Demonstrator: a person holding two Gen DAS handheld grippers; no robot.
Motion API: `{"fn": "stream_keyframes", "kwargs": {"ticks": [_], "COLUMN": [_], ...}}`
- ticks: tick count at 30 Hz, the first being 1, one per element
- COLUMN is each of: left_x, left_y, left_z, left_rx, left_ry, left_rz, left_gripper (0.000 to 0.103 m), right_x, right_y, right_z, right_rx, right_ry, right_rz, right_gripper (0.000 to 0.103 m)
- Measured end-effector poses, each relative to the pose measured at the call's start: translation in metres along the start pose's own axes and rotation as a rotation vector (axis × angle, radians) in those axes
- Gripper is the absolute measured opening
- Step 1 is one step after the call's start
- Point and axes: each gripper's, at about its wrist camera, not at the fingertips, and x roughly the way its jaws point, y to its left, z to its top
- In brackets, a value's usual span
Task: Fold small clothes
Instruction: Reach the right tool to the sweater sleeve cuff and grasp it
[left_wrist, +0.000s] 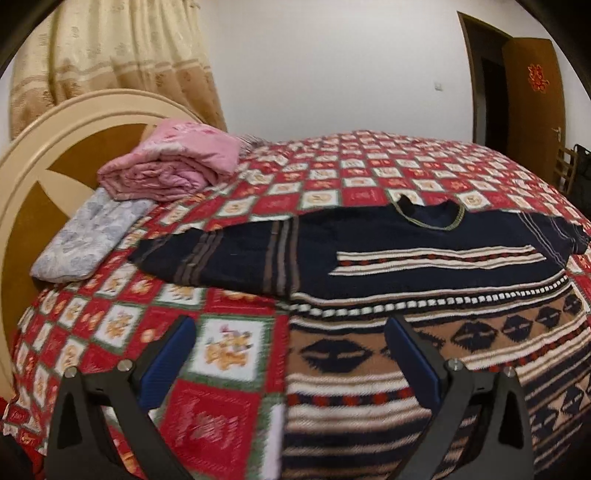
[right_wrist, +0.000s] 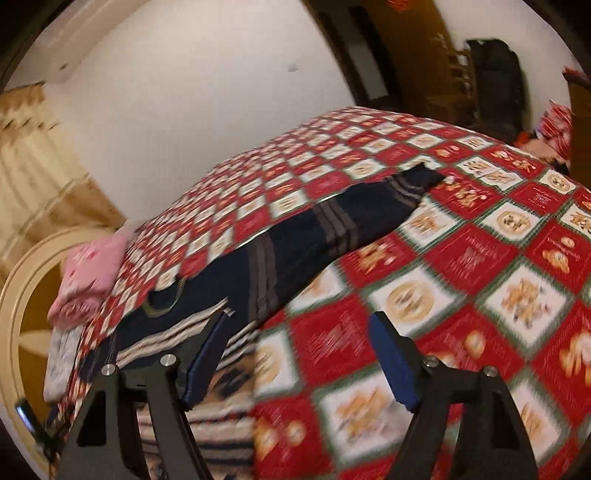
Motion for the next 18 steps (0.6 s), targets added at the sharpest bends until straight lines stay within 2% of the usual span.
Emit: {"fn": "stream_keyframes", "kwargs": {"ticks": [5,11,13,18], "left_x": [0.035,0.060,0.070,0.093], "left_y": [-0.032,-0.052,-0.060,-0.078], "left_z": [0.014,0.033,0.038,0.052], "left_rx": [0.056,0.067,0.070,0.069], "left_ry": [0.035,0.057,0.069,0.102], "left_rz": [0.007,-0.002,-0.007,-0.033], "left_gripper": [0.103,0.103,0.103,0.103], "right_x": [0.051,0.110,0.126,0.165], "right_y": [-0.050,-0.111,-0.127,-0.160], "right_z": [0.050,0.096,0.108,0.138], "right_rx": [0.074,0.159,0.192,0.252], "right_ry": [-0.001,0.002,0.004,-0.005], "right_rz": [-0.076,-0.136,-0.130,-0.103], "right_gripper": [0.078,0.068,0.059,0.059]}}
